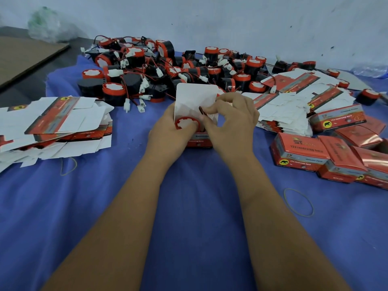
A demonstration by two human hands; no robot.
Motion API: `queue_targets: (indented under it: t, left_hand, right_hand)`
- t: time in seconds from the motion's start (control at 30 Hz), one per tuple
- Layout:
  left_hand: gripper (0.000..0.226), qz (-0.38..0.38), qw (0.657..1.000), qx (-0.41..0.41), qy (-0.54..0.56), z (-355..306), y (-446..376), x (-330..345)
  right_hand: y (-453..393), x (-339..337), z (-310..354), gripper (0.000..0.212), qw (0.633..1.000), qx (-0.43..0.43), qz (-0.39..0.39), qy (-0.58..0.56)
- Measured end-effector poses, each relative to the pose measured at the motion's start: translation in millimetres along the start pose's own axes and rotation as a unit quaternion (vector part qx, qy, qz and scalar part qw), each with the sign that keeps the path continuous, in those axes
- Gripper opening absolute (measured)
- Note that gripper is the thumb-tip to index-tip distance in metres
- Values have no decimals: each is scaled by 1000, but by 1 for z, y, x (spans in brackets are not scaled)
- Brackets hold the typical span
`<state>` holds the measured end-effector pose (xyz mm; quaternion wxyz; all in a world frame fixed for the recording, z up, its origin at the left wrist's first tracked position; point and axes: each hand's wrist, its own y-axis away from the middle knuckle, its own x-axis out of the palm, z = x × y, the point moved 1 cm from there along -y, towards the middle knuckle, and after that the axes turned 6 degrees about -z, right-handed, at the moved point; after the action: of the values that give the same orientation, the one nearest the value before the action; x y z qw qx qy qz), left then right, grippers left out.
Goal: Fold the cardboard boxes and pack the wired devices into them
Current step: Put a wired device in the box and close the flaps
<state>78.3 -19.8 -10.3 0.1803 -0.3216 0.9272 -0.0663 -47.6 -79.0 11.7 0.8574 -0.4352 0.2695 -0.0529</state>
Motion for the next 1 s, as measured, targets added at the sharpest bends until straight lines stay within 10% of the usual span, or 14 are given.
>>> queue_targets:
  t: [0.23,0.37,0.7,1.0]
  left_hand:
    - [39,-30,999,1,26,1,-2,1]
    - [44,20,964,-112,242,-5,-3,2]
    - [50,46,998,-9,44,4,-7,0]
    - [25,4,997,45,66,-1,-5,-5]
  right_hand:
    - [1,3,-6,4,996,40,50,-65]
    - [6,7,4,8,992,-3,89,-87]
    - [7,2,1,14,945,190,134,-232]
    - [7,7,-1,66,972,132,55,-184]
